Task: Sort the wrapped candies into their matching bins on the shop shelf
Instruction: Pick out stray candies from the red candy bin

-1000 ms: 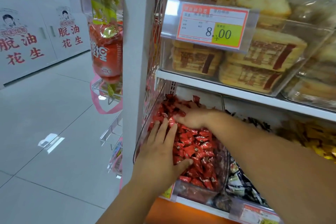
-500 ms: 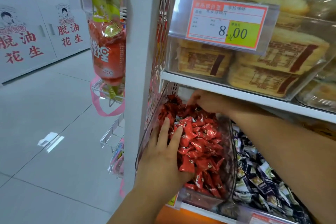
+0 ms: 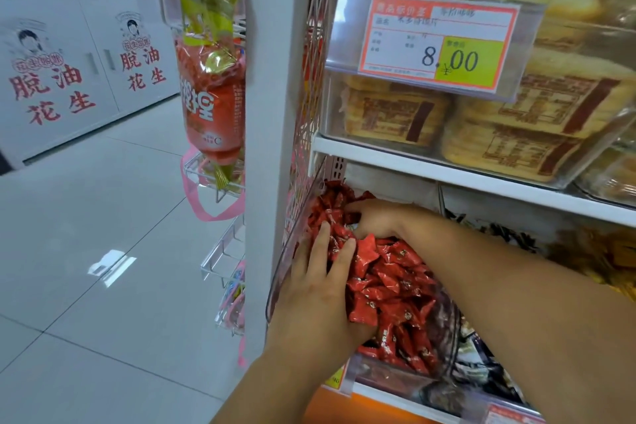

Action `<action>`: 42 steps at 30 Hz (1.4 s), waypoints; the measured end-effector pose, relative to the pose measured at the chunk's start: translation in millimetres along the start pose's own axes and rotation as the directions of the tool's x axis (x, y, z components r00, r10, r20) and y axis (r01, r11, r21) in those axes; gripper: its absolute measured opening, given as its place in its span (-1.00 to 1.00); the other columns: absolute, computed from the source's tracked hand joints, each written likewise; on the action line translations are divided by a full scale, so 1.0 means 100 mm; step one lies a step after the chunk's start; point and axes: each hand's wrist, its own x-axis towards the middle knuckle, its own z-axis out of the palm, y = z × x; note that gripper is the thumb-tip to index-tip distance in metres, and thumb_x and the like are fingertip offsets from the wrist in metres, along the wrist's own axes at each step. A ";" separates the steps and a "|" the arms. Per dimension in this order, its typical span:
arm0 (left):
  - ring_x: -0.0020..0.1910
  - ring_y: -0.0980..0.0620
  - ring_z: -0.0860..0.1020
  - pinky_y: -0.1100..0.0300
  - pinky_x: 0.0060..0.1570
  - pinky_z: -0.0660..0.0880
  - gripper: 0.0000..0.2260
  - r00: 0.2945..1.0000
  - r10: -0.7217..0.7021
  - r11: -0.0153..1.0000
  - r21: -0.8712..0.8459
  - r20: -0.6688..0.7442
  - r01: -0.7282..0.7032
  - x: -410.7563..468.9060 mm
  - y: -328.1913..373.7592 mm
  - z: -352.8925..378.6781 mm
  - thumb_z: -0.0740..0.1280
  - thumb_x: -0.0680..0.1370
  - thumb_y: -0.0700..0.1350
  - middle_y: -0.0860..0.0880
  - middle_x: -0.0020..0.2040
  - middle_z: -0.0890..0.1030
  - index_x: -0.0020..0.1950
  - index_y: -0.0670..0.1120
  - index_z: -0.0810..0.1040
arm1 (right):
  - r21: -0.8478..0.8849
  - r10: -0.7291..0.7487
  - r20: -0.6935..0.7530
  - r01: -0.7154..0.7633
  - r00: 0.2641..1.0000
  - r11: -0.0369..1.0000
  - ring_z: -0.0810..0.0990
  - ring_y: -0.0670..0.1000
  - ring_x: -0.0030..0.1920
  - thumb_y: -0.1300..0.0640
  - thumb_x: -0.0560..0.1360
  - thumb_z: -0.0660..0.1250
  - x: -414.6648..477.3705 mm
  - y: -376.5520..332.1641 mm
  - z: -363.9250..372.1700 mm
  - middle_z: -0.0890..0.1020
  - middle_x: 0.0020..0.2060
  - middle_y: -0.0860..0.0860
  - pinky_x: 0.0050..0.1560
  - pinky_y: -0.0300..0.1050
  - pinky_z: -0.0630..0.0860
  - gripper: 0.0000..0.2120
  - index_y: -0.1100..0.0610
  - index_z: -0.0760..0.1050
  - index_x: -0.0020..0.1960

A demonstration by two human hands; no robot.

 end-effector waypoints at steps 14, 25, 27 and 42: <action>0.50 -0.01 -0.37 -0.30 0.40 -0.21 -0.25 0.998 0.063 0.997 0.042 -0.026 -0.062 -0.06 0.20 0.12 0.12 0.30 0.54 0.09 0.57 -0.19 0.45 0.34 0.11 | 0.194 -0.007 -0.204 0.047 0.979 0.980 0.49 0.01 0.18 0.05 0.39 0.43 -0.09 0.08 -0.02 0.53 0.11 -0.05 0.03 -0.21 0.40 -0.72 -0.05 0.57 0.10; 0.53 0.06 -0.20 -0.18 0.47 -0.04 -0.43 1.000 -0.011 0.985 -0.172 -0.022 0.007 0.08 0.27 -0.04 0.26 0.23 0.51 0.11 0.57 -0.01 0.14 0.28 0.44 | 0.690 -0.019 -0.215 0.166 0.976 0.704 0.54 -0.05 0.07 0.07 0.36 0.52 -0.80 0.11 -0.23 0.61 -0.01 -0.07 0.00 -0.15 0.46 -0.68 0.01 0.56 0.08; 0.52 0.07 0.04 0.02 0.42 0.11 -0.55 0.986 -0.088 0.932 -0.362 -0.139 0.033 0.04 0.30 -0.10 0.30 0.26 0.46 0.11 0.50 0.23 -0.12 0.13 0.46 | 0.804 -0.093 -0.079 0.119 0.992 0.583 0.57 -0.08 0.01 0.14 0.43 0.46 -0.93 0.14 -0.18 0.63 -0.07 -0.06 -0.06 -0.11 0.49 -0.80 0.02 0.54 0.03; 0.12 0.10 0.55 0.44 -0.04 0.32 -0.73 0.970 -0.175 0.865 -0.496 -0.166 0.071 0.14 0.24 -0.23 0.33 0.57 -0.14 0.03 0.18 0.62 0.27 0.02 0.57 | 0.834 0.013 -0.161 0.129 0.987 0.536 0.66 0.12 -0.02 0.49 0.43 0.35 -1.30 0.21 0.04 0.52 0.15 0.19 -0.03 -0.08 0.64 -0.38 0.06 0.34 0.39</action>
